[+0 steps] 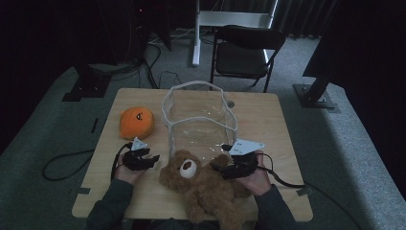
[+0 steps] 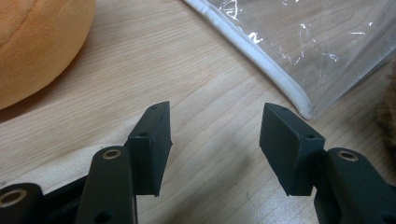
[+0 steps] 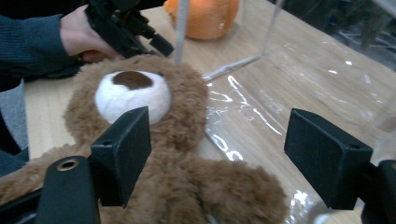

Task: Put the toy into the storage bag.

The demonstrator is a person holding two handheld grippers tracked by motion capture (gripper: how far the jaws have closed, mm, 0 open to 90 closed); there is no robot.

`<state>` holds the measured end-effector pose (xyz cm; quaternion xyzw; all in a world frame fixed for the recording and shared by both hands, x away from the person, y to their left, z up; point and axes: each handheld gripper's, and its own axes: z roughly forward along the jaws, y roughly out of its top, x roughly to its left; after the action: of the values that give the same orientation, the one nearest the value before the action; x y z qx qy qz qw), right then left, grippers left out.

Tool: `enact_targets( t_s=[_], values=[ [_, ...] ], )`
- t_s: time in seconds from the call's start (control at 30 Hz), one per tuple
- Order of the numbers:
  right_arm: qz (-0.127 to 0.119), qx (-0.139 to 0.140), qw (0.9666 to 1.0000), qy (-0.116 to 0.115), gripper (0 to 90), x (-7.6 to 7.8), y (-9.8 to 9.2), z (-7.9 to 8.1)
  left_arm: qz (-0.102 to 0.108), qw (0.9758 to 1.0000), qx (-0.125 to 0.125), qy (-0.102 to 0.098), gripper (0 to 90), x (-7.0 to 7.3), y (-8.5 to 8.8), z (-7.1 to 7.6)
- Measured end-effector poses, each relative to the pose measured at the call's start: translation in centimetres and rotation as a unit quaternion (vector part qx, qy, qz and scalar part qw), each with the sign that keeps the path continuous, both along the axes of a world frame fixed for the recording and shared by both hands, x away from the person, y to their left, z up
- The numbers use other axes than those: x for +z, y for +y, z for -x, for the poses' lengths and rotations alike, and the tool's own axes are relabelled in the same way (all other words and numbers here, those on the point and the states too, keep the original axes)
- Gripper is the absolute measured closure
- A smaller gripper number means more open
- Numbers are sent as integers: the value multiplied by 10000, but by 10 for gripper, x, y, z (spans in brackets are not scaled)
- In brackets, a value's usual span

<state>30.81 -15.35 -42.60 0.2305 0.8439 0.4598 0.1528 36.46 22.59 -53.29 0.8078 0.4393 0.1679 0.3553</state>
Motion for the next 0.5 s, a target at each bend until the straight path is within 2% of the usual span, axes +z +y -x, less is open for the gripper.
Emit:
enact_targets(
  t_s=[0.17,0.33,0.5],
  values=[
    [78,129,9998,140,189,-4,11,2,-2,10000,-25,-2,442,0,-1,0],
    [143,432,9986,270,179,-10,30,4,-12,10000,-41,-2,442,0,-2,0],
    [215,589,9973,380,174,-16,45,6,-3,10000,-31,-11,441,0,-1,0]
  ],
)
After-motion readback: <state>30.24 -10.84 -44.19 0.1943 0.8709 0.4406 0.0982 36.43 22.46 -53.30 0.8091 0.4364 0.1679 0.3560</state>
